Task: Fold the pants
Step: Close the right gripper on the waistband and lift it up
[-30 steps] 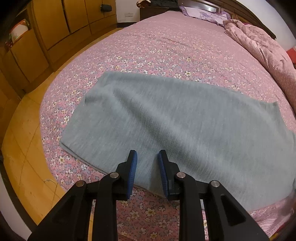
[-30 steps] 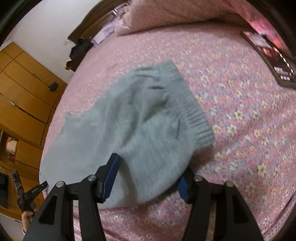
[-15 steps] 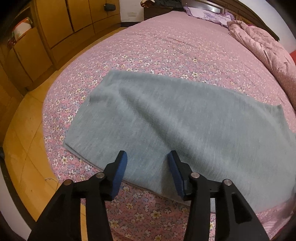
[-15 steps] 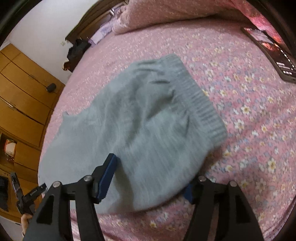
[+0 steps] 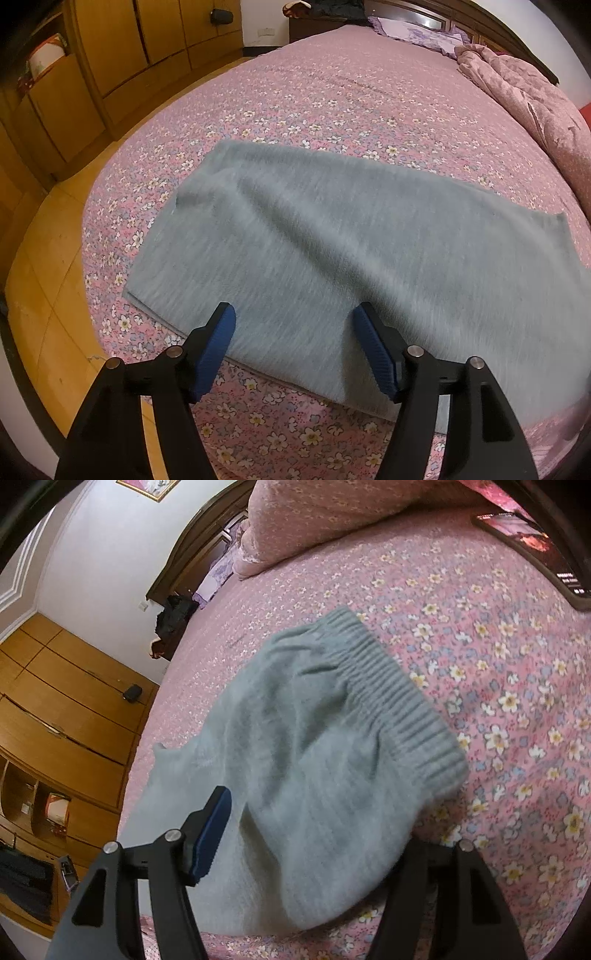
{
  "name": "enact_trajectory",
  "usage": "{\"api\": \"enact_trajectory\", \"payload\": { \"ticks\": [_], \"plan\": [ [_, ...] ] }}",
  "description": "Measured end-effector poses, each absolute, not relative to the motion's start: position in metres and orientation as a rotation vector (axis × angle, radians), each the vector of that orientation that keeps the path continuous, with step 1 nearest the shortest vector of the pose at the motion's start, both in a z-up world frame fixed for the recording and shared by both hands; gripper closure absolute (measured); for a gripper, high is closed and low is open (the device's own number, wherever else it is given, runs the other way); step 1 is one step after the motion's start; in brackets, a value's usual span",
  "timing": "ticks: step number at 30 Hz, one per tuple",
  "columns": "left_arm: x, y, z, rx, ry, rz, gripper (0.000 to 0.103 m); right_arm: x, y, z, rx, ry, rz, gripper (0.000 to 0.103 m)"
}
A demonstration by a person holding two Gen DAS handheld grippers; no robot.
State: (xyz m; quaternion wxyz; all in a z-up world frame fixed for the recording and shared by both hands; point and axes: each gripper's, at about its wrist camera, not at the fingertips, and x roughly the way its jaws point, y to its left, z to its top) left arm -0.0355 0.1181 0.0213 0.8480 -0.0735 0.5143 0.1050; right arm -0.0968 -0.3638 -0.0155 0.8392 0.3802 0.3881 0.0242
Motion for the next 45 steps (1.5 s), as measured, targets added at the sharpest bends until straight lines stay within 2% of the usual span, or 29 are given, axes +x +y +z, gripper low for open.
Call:
{"api": "enact_trajectory", "payload": {
  "ticks": [15,17,19,26,28,31,45],
  "plan": [
    [-0.035,0.119,0.020,-0.152,1.088,0.214,0.041,-0.094,-0.363,-0.016,0.792,0.825,0.057,0.036],
    [-0.035,0.118,0.021,-0.150,1.091,0.213,0.041,-0.095,-0.364,-0.014,0.794,0.825,0.049,0.040],
    [-0.036,0.118,0.022,-0.144,1.092,0.212,0.041,-0.096,-0.366,-0.014,0.796,0.829,0.029,0.054],
    [-0.037,0.117,0.024,-0.124,1.102,0.211,0.041,-0.103,-0.378,-0.020,0.845,0.825,0.036,0.076],
    [-0.038,0.117,0.025,-0.123,1.102,0.205,0.041,-0.103,-0.377,-0.019,0.836,0.821,0.050,0.087],
    [-0.040,0.118,0.024,-0.125,1.102,0.199,0.041,-0.105,-0.373,-0.008,0.791,0.798,0.052,0.090],
    [-0.042,0.116,0.028,-0.124,1.101,0.164,0.041,-0.110,-0.335,0.067,0.481,0.713,0.114,0.092]
  ]
}}
